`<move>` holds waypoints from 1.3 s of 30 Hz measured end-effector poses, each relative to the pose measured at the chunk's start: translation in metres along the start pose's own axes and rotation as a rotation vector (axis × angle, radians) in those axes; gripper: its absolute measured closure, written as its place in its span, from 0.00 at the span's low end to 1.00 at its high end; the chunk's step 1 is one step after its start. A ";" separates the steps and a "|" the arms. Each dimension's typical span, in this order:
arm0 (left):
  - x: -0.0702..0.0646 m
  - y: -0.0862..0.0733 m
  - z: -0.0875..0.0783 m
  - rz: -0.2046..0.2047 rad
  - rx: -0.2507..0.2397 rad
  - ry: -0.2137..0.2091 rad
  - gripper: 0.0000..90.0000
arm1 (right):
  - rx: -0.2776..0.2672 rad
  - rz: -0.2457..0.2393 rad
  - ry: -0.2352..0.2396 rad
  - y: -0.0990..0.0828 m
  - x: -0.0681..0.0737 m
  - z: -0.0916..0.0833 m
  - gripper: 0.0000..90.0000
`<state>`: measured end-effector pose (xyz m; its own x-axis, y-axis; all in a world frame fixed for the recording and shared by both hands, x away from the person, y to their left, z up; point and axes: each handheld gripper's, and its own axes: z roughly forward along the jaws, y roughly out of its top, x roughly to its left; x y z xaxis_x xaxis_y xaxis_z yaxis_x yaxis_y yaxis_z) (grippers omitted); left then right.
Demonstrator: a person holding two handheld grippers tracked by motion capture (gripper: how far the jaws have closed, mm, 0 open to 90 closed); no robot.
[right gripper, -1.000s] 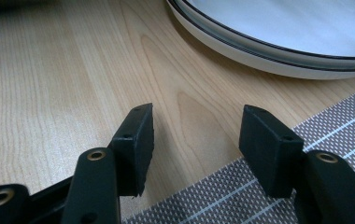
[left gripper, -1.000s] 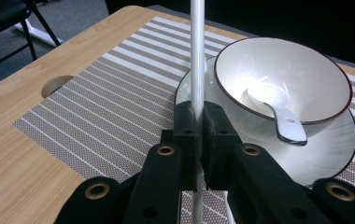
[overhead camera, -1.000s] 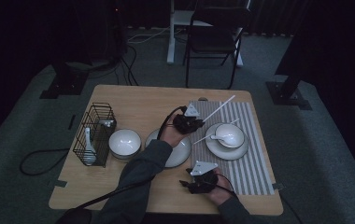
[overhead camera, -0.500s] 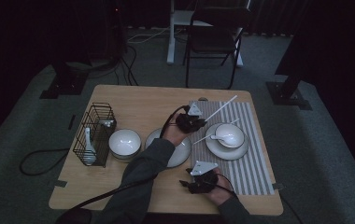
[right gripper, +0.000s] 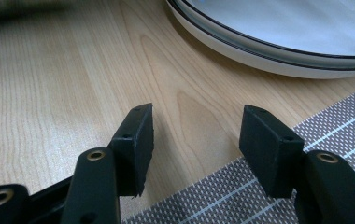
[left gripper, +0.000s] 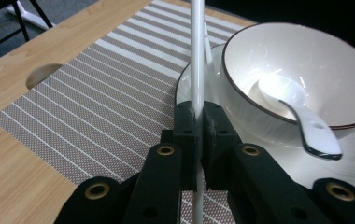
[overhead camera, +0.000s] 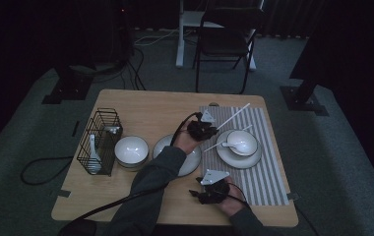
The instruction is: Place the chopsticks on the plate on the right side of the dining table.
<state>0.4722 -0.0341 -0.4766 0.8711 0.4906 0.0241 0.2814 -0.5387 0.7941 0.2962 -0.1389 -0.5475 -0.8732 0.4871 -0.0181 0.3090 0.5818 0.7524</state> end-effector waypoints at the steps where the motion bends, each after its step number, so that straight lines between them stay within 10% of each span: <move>1: 0.000 0.000 0.001 0.001 0.002 -0.001 0.96 | 0.000 0.000 0.000 0.000 0.000 0.000 0.50; 39: -0.006 -0.003 0.039 0.009 0.113 -0.010 0.96 | 0.000 -0.004 0.001 0.000 0.000 0.000 0.49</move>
<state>0.4813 -0.0618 -0.5029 0.8777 0.4786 0.0241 0.3167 -0.6171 0.7203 0.2960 -0.1388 -0.5474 -0.8747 0.4843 -0.0209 0.3053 0.5838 0.7524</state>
